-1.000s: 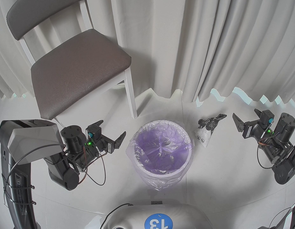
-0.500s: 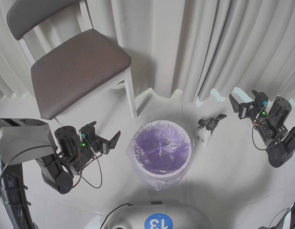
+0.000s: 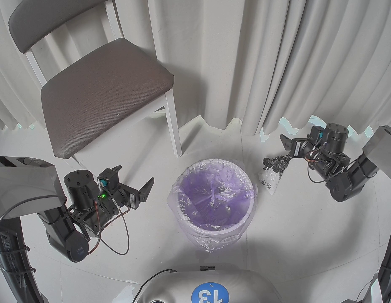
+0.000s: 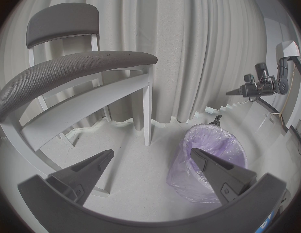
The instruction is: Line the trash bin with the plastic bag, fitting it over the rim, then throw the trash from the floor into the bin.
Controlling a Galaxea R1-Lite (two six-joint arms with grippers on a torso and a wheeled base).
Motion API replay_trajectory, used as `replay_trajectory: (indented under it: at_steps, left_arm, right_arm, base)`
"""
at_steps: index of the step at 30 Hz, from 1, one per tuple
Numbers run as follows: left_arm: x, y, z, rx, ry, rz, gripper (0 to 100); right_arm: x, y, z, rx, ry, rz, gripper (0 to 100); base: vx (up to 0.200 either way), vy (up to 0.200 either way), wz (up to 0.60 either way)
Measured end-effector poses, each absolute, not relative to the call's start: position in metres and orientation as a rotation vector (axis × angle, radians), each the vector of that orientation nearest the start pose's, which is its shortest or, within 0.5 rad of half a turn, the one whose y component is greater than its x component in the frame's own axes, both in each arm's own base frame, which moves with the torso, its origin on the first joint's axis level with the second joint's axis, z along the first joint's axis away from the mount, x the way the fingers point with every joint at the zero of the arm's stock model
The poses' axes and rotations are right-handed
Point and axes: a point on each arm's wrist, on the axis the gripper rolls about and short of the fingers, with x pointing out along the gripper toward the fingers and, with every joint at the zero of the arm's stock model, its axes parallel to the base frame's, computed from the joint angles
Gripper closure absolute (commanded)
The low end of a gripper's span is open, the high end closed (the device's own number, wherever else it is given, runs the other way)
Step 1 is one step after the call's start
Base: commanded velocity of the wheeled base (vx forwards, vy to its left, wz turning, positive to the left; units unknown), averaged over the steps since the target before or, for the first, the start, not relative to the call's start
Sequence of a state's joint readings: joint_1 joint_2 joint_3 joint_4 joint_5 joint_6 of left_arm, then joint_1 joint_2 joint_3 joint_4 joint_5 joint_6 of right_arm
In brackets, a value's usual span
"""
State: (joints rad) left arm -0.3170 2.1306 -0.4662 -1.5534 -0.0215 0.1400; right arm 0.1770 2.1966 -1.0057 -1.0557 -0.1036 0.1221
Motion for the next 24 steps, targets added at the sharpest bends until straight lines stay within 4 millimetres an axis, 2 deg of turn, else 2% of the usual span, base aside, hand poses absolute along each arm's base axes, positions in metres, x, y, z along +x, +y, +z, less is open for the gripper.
replay_trajectory:
  at_steps: [8, 12, 19, 24]
  left_arm:
    - [0.298, -0.096, 0.057, 0.161, 0.122, -0.301, 0]
    - [0.294, -0.092, 0.058, 0.169, 0.131, -0.253, 0]
    - [0.295, -0.090, 0.065, 0.174, 0.108, -0.215, 0]
    - [0.296, -0.088, 0.065, 0.173, 0.109, -0.197, 0]
  right_arm:
    - [0.441, 0.100, 0.050, 0.135, 0.224, 0.009, 0]
    - [0.452, 0.106, 0.033, 0.135, 0.259, -0.005, 0]
    - [0.473, 0.089, 0.019, 0.143, 0.244, -0.075, 0]
    - [0.481, 0.078, 0.011, 0.129, 0.274, -0.156, 0]
  base:
    - [0.000, 0.000, 0.00]
    - [0.000, 0.000, 0.00]
    - [0.000, 0.000, 0.00]
    - [0.000, 0.000, 0.00]
